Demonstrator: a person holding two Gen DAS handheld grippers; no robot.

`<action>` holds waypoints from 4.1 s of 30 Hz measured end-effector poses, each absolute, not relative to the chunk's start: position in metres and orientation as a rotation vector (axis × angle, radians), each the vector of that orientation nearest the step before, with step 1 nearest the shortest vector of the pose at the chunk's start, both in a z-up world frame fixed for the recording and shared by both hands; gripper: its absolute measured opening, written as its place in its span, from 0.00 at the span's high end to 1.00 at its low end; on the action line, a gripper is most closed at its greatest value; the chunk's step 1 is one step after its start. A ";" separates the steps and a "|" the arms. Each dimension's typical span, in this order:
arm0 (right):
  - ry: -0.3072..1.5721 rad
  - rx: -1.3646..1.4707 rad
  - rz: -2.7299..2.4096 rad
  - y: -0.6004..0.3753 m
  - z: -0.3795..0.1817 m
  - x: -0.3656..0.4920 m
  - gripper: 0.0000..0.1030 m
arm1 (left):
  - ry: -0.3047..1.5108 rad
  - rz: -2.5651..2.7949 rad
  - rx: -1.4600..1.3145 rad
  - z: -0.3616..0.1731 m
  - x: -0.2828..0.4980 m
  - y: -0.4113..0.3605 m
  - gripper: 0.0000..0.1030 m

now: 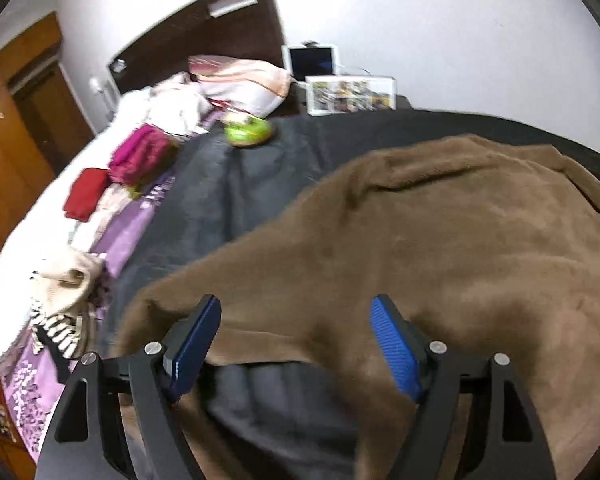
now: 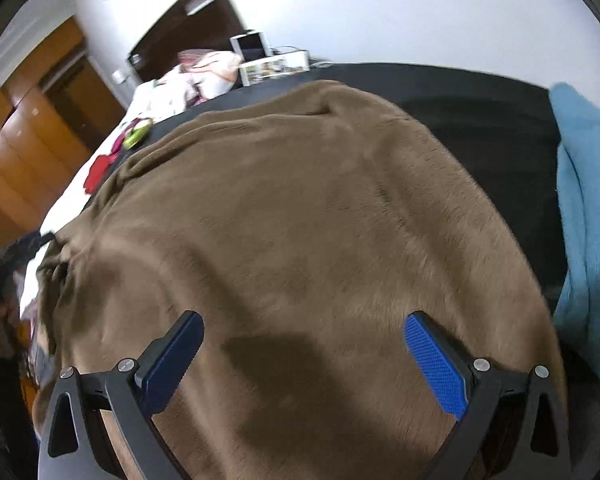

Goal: Fold clothes

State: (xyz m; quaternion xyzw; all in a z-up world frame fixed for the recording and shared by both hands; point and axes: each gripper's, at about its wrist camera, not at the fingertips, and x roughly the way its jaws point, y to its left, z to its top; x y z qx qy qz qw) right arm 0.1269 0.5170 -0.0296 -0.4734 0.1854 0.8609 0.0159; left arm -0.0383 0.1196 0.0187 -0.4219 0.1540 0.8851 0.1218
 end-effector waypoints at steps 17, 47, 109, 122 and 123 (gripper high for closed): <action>0.382 -1.379 2.375 0.597 -0.045 0.035 0.00 | 0.512 2.404 -1.336 -0.034 -0.066 0.167 0.10; 0.597 -1.361 2.352 0.506 -0.065 -0.080 0.00 | 0.270 2.407 -1.439 -0.046 -0.183 0.237 0.02; -0.012 -1.458 2.752 0.344 -0.082 0.068 0.00 | 0.242 2.212 -1.122 0.005 0.201 0.016 0.00; -0.011 -1.453 2.753 0.344 -0.083 0.067 0.00 | 0.396 2.243 -0.958 -0.020 0.245 0.045 0.09; -0.011 -1.452 2.753 0.344 -0.083 0.067 0.00 | 0.413 2.256 -0.960 -0.023 0.245 0.050 0.11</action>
